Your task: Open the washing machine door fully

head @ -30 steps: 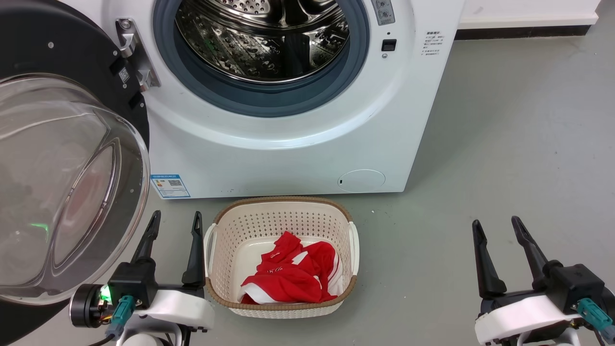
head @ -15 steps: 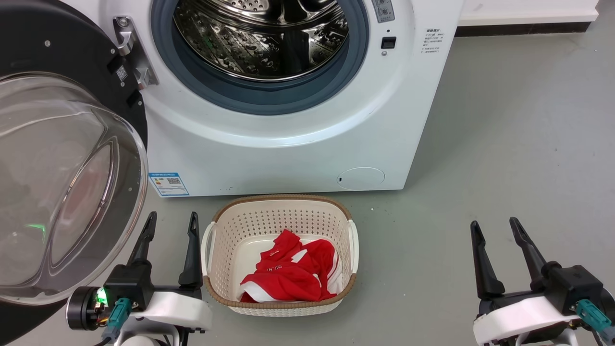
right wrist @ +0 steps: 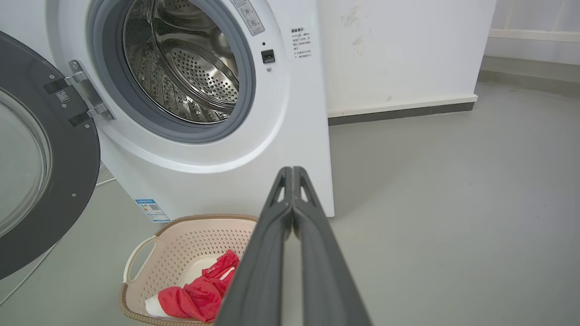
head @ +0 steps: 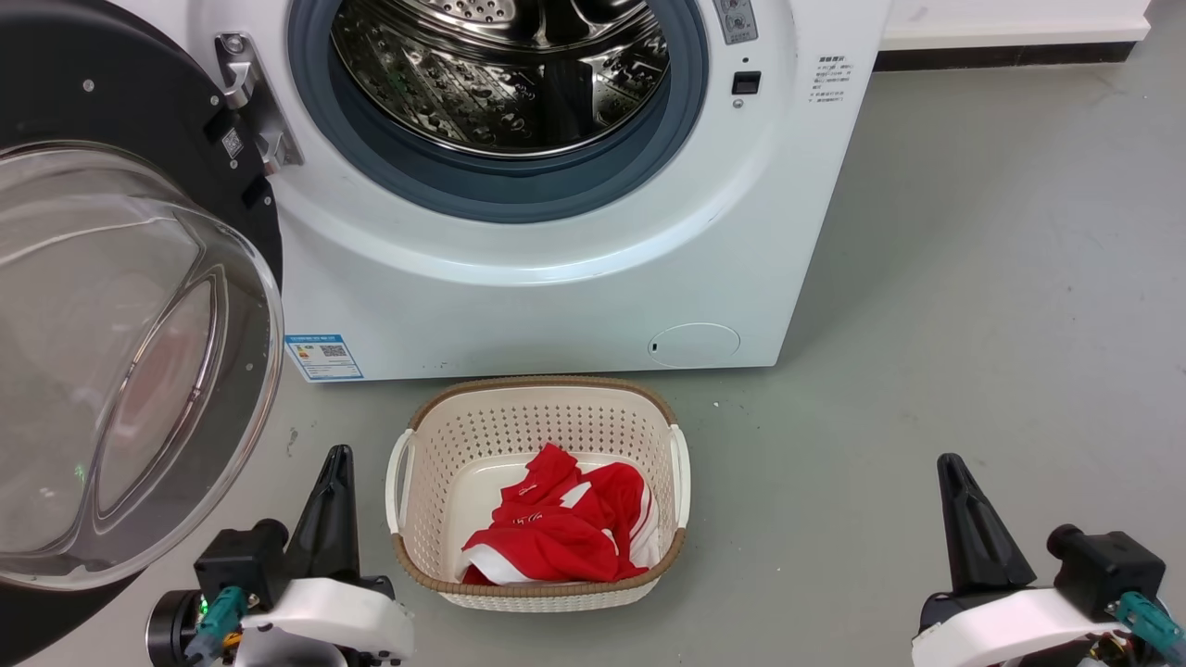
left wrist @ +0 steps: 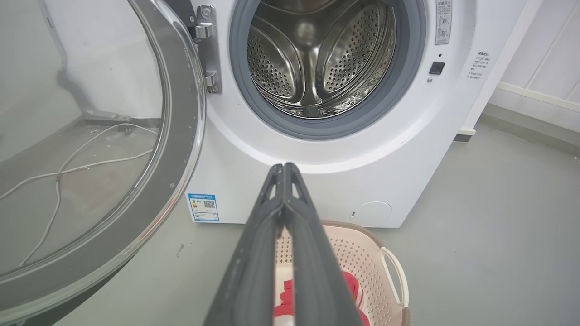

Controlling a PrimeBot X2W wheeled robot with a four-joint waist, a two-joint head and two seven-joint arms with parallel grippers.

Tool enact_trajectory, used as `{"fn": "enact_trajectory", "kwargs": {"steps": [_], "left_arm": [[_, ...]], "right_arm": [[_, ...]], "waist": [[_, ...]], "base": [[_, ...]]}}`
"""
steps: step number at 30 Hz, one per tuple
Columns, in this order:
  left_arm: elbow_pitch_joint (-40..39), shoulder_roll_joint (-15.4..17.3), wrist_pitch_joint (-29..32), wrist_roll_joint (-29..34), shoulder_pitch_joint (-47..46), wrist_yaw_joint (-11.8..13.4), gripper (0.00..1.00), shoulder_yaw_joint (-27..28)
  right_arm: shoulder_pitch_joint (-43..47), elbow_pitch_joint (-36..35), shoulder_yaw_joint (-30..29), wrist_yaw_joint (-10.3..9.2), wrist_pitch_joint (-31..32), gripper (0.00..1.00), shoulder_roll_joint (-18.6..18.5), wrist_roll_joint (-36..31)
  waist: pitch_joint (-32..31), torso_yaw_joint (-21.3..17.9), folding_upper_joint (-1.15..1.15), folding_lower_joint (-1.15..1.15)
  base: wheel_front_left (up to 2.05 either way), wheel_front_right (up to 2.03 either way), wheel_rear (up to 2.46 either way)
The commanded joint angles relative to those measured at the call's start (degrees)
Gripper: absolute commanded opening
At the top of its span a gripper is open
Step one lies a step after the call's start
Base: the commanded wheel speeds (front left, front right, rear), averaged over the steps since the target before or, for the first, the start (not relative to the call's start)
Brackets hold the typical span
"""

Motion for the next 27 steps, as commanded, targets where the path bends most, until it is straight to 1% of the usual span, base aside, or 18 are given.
{"fn": "enact_trajectory", "kwargs": {"steps": [1,14,27], "left_arm": [[-0.7,-0.1,0.4,-2.1,-1.1,-0.4,0.00,0.6],[0.3,-0.9,3.8,-15.6,-1.8,-2.1,0.00,2.5],[1.1,-1.7,6.7,-27.2,-2.4,-3.5,0.00,4.1]], "right_arm": [[-1.0,-0.7,0.0,0.00,0.3,0.00,-0.4,2.4],[-2.7,1.2,-0.1,-0.01,2.4,0.00,-1.3,17.5],[-3.9,2.5,-0.5,-0.01,4.4,0.00,-1.8,30.1]], "waist": [[0.0,0.0,0.00,0.00],[-0.5,0.1,0.00,0.00],[-1.0,0.3,0.00,0.00]], "base": [[0.00,0.00,0.00],[0.00,0.00,0.00],[0.00,0.00,0.00]]}}
